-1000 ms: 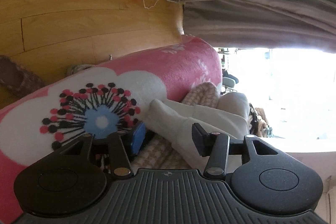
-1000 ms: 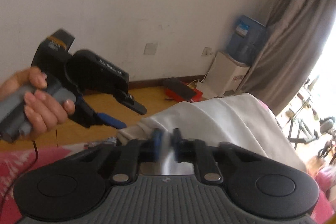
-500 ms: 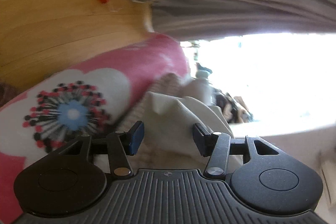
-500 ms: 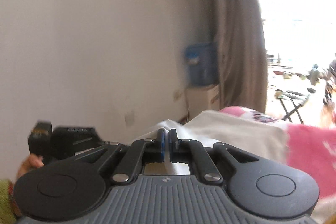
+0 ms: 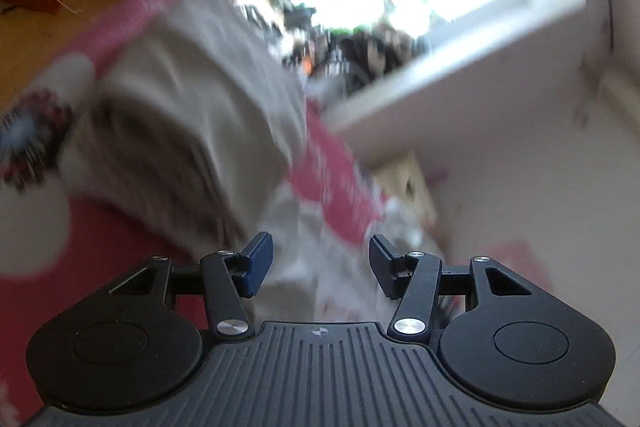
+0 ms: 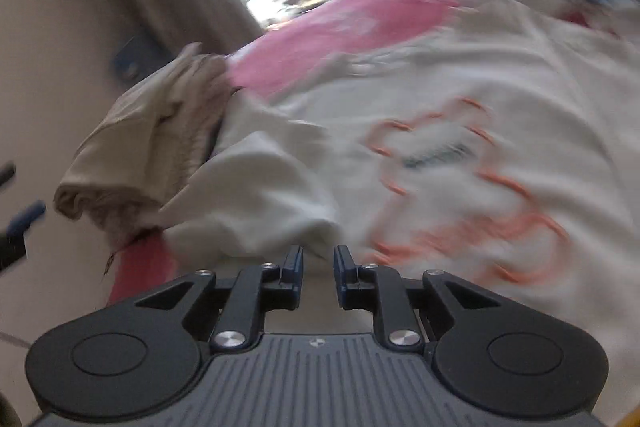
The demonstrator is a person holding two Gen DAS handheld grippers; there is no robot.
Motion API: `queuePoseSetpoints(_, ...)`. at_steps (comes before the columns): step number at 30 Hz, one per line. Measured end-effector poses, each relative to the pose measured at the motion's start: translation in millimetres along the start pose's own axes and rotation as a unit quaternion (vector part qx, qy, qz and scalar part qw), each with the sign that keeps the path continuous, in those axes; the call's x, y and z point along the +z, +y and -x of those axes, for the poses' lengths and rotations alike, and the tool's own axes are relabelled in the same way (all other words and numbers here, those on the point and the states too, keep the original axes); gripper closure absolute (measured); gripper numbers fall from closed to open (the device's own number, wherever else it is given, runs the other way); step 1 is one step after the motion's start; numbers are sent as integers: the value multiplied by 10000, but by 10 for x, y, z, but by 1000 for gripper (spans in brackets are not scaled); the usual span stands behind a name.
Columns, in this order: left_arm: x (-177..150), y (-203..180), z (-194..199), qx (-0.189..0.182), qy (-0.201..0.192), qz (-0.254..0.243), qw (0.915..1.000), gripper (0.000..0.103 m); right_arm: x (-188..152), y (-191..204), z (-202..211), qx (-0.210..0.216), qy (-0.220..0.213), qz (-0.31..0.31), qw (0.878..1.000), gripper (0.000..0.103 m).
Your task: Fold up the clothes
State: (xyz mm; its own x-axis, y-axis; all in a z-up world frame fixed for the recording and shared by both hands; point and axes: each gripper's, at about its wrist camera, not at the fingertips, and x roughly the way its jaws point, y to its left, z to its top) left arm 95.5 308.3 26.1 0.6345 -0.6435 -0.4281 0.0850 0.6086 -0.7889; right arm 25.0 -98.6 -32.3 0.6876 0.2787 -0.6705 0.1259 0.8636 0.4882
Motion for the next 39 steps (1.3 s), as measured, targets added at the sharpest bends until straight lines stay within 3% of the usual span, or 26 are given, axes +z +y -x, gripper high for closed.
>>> queuePoseSetpoints(3, -282, -53, -184, 386, 283, -171, 9987, 50, 44, -16, 198, 112, -236, -43, 9997, 70)
queuePoseSetpoints(7, -519, -142, -496, 879, 230, -764, 9929, 50, 156, 193, 214, 469, -230, 367, 9980, 63)
queuePoseSetpoints(11, -697, -253, -898, 1426, 229, -1712, 9746, 49, 205, 337, 94, 802, -29, 324, 9963, 57)
queuePoseSetpoints(19, -924, -299, -1446, 2097, 250, -2518, 9445, 52, 159, 164, -221, 718, 369, -26, 9967, 57)
queuePoseSetpoints(23, -968, -345, -1453, 2242, 17, -2804, 9333, 81, 104, 20, -224, 675, 421, -158, 9967, 57)
queuePoseSetpoints(24, -971, -370, -1450, 2250, -28, -2884, 9307, 90, 92, -13, -216, 671, 418, -199, 9967, 57)
queuePoseSetpoints(27, -971, -462, -1422, 2257, -139, -3144, 9220, 102, 58, -112, -184, 674, 409, -362, 9962, 57)
queuePoseSetpoints(31, -961, -658, -1335, 2052, -292, -3297, 9211, 103, 15, -226, -72, 698, 301, -535, 9957, 57)
queuePoseSetpoints(35, -1063, -1131, -1258, 1398, -294, -3599, 9220, 103, -24, -362, 221, 707, 27, -603, 9957, 57)
queuePoseSetpoints(39, -1210, -1636, -1200, 664, -235, -3925, 9170, 103, -60, -568, 612, 557, -251, -675, 9958, 57)
